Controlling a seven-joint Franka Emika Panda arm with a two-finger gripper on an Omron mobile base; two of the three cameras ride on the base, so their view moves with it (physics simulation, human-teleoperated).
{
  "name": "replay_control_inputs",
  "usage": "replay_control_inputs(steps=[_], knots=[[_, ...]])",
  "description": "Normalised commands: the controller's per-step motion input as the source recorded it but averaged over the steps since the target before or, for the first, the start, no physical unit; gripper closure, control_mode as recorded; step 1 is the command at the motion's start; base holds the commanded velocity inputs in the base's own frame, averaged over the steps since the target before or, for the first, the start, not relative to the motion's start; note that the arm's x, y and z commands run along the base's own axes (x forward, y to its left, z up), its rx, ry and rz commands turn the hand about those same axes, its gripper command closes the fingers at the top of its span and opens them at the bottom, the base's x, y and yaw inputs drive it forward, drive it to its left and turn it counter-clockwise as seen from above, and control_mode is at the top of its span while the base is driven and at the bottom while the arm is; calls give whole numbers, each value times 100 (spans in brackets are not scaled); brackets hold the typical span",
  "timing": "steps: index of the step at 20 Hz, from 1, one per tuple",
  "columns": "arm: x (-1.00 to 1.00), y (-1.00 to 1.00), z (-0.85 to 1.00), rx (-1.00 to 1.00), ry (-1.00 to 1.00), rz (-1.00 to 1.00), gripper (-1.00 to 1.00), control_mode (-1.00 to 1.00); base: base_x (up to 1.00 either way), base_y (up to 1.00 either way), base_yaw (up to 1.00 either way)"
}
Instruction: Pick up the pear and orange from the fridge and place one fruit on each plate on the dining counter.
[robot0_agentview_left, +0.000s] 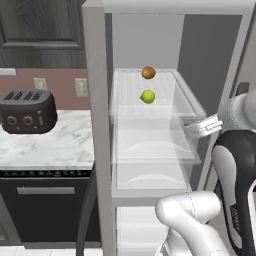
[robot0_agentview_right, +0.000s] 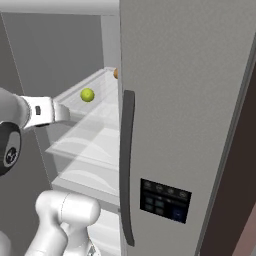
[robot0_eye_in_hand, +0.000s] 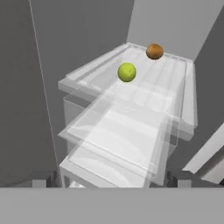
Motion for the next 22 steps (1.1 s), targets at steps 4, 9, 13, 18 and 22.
replay_control_inputs(steps=[4, 9, 13, 18, 22], knots=[[96, 18, 31, 8, 48, -8, -100, -100, 0, 0, 0], [94, 32, 1, 1, 36, -10, -100, -100, 0, 0, 0], [47, 14, -50, 1, -3, -13, -100, -100, 0, 0, 0], [50, 2, -55, 0, -16, -25, -100, -100, 0, 0, 0], [10, 0, -2, 5, -17, -30, -100, -100, 0, 0, 0]])
